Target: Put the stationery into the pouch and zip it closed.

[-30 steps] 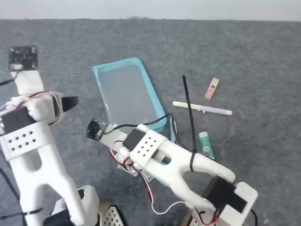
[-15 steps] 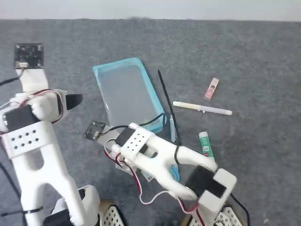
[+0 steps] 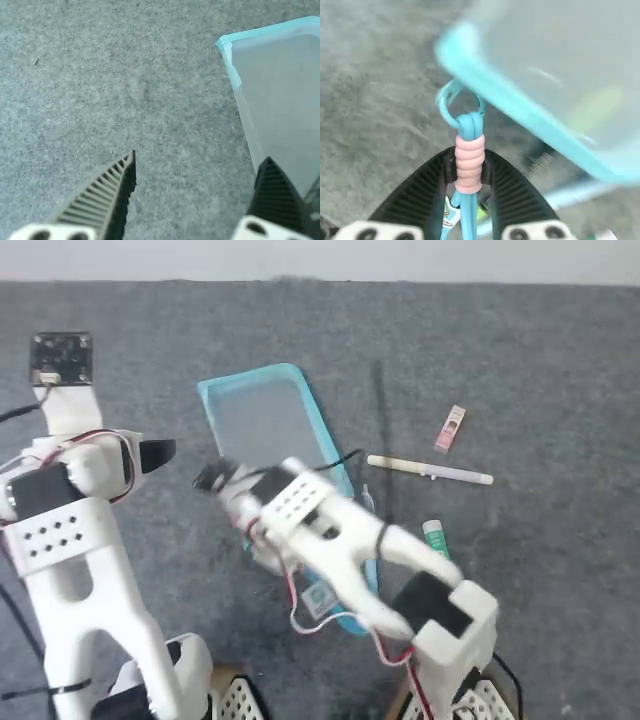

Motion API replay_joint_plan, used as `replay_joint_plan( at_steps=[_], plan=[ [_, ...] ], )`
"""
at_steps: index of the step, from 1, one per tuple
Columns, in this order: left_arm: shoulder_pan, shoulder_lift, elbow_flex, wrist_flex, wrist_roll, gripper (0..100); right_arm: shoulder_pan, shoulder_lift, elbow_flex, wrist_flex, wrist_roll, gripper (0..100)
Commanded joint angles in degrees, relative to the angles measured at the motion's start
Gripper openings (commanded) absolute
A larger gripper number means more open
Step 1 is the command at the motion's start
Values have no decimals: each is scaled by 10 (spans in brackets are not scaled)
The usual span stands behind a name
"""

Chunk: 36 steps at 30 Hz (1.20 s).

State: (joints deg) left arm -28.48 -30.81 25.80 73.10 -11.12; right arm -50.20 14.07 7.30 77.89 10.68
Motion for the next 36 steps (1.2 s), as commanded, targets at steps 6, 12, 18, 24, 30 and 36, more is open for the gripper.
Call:
replay_joint_plan(
  at_steps=[6,12,18,24,30,36],
  plan=[
    [124,-4,-29,113,-26,360,87,-324,-35,127,39,6],
    [183,-25,-15,128,-12,362,138,-373,-38,185,62,6],
    [284,-222,112,83,-11,363,152,-416,-20,134,27,6],
    [290,-346,166,66,14,363,95,-559,132,14,-6,6],
    [285,-356,204,17,55,363,58,-662,241,-50,-4,6],
    [289,-357,194,30,57,364,36,-649,243,-49,-4,6]
  ],
)
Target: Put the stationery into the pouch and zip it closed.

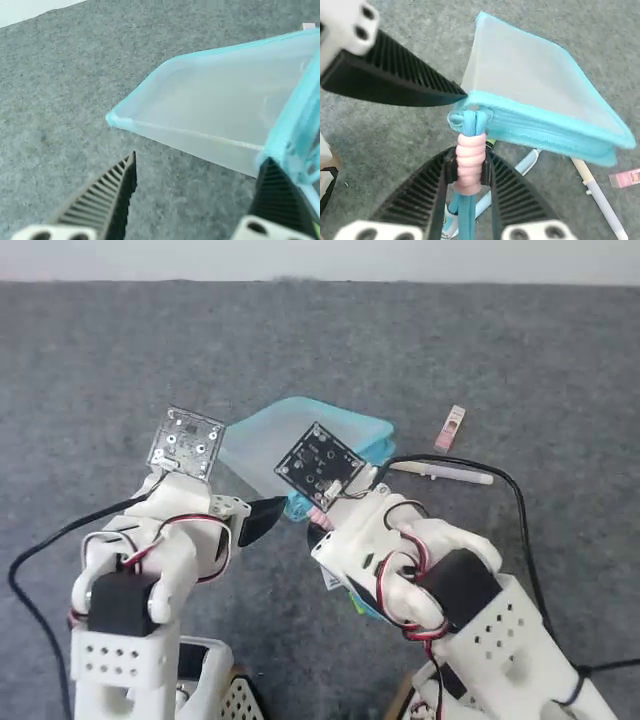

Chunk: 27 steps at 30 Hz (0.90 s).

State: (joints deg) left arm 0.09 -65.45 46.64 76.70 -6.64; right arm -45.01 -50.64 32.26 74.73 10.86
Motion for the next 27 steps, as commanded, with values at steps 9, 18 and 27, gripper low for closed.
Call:
replay_joint_plan(
  at_steps=[9,18,27],
  plan=[
    [0,-11,-40,30,-11,364,23,115,-99,6,-33,6],
    [4,-11,-29,29,-20,363,35,134,-170,42,-38,6],
    [18,-11,3,-18,0,363,-4,138,-168,42,-36,6]
  ],
)
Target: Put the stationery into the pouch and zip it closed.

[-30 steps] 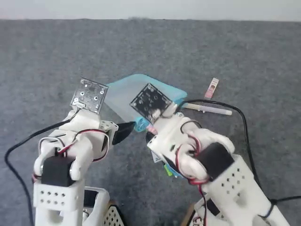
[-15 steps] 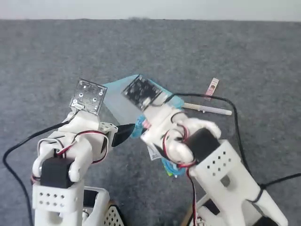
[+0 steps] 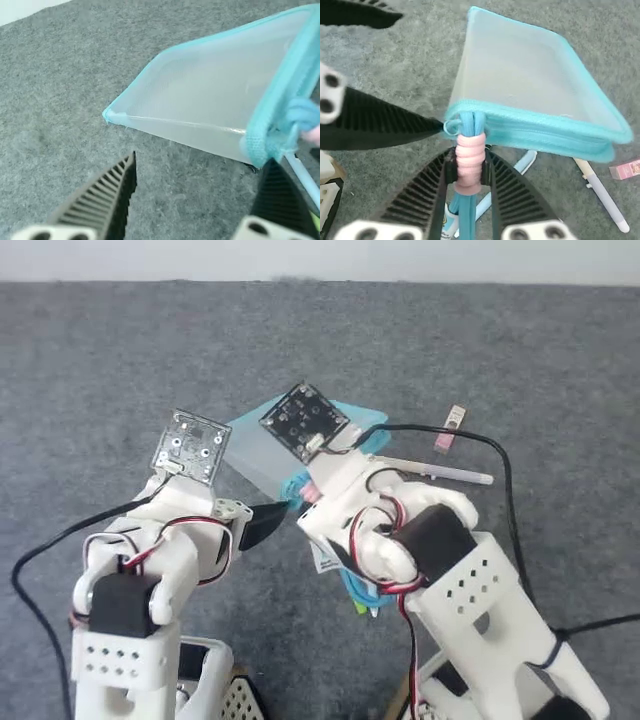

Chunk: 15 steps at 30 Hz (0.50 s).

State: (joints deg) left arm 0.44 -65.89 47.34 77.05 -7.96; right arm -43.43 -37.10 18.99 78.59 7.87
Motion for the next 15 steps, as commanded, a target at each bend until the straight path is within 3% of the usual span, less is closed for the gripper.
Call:
replay_joint_plan(
  at_steps=[1,10,15],
  plan=[
    [24,-6,-3,-22,14,363,-20,2,-35,3,-5,6],
    [39,-5,29,-65,31,362,-22,38,-38,3,-5,6],
    [-24,-5,29,-68,9,362,-19,26,-39,12,-4,6]
  ],
)
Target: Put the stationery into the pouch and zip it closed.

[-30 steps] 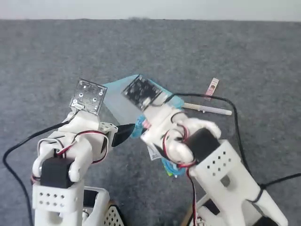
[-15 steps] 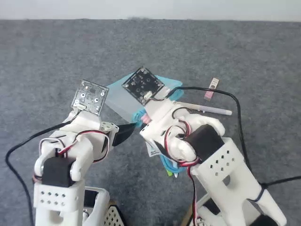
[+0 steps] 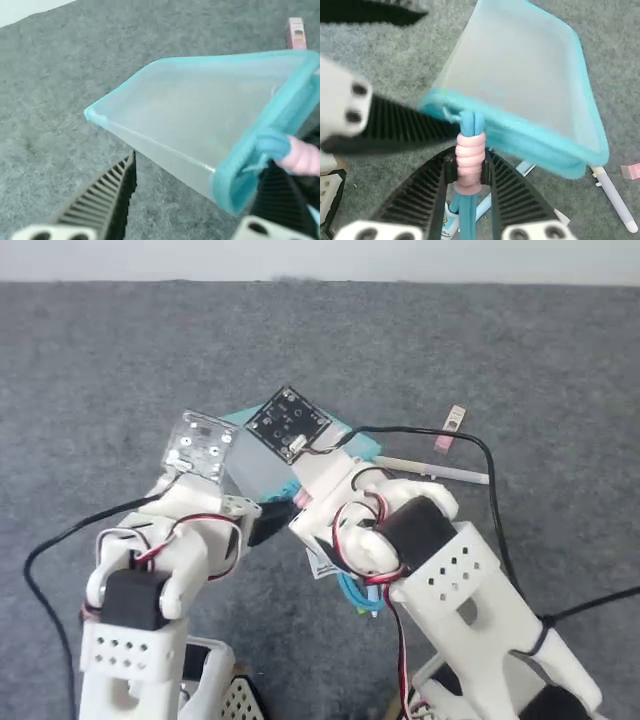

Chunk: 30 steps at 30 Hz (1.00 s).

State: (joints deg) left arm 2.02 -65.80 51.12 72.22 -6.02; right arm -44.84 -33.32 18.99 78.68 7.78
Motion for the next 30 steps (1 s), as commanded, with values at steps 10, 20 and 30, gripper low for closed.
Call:
replay_joint_plan(
  at_steps=[10,20,30],
  plan=[
    [-76,-6,20,-44,-37,361,24,-43,-62,49,16,6],
    [-71,-8,-53,25,-34,362,28,27,-60,44,11,6],
    [-66,-7,-68,66,-55,362,29,55,-69,29,11,6]
  ],
)
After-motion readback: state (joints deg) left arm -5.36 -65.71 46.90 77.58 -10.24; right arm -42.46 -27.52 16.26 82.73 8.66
